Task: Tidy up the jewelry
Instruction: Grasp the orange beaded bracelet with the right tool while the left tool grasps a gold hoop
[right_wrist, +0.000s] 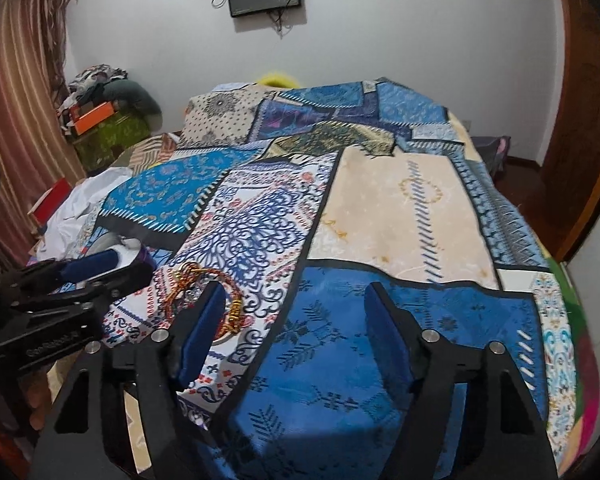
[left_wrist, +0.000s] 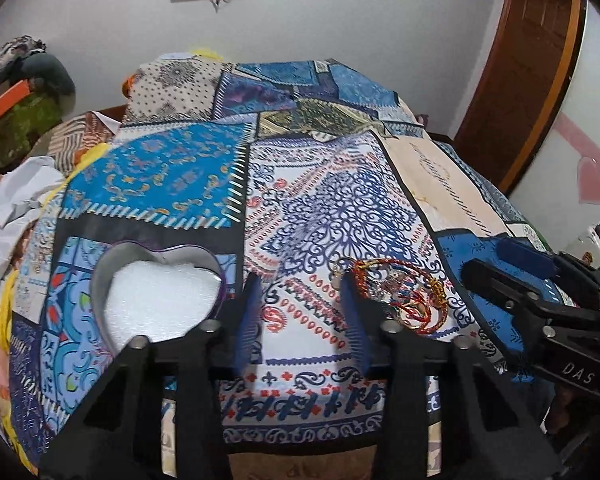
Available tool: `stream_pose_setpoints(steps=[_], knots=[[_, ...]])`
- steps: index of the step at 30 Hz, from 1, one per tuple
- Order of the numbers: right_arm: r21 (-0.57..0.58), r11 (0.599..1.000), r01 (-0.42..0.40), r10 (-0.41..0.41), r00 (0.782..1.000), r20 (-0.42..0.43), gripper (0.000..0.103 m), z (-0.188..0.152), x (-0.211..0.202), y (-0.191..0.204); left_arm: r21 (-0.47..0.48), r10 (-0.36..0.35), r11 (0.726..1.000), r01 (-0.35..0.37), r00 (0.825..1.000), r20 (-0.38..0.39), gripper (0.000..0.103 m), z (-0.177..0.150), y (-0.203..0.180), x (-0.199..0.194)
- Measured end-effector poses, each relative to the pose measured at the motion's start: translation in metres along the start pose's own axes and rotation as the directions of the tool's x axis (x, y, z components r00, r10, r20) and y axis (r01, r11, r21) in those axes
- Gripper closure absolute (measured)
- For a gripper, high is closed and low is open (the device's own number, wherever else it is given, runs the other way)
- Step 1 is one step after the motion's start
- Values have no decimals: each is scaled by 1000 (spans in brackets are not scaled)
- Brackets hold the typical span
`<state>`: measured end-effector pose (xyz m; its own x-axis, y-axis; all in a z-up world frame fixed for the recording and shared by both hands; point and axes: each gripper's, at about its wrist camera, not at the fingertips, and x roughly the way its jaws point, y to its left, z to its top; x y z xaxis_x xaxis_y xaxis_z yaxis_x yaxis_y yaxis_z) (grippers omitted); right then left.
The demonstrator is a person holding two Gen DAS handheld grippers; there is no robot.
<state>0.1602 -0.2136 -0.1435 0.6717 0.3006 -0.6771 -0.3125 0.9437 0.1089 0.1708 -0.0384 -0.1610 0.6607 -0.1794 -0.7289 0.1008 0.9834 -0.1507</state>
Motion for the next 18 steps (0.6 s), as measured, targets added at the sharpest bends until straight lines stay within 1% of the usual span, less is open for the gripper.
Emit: stream_pose_setpoints(steps=[2,3,5,7,12,15,17,18], knots=[[-7,1000,-23,23,1000,-17,49,1,4,2,6,-17,1000,17,1000,-6,75,-1,-2,3],[-10,999,-35,35,999,-26,52,1,7,3,9,-27,1000,27,1000,-12,76,-1,-3,5],[-13,998,-63,63,997,-52,62,0,13,6,14,-40,999,40,999,-18,79,-3,-4,7],[-13,996,-83,82,994,-75,69,-1,19,8,18,-52,998,53,998,-26,81,-4,-5,9],[-35,994,-102,98,990,-99,77,-4,25,14,12,-71,997,71,997,-40,81,-5,-5,16],[-39,994,-105,100,989,-109,84,-5,28,15,11,-82,997,82,996,-37,81,-4,-4,18],[-44,993,-108,102,989,-108,92,-5,29,16,15,-85,996,86,996,-34,81,-2,-4,20],[-49,993,-105,99,989,-107,92,-6,29,17,17,-87,996,88,996,-31,81,-1,-4,21]])
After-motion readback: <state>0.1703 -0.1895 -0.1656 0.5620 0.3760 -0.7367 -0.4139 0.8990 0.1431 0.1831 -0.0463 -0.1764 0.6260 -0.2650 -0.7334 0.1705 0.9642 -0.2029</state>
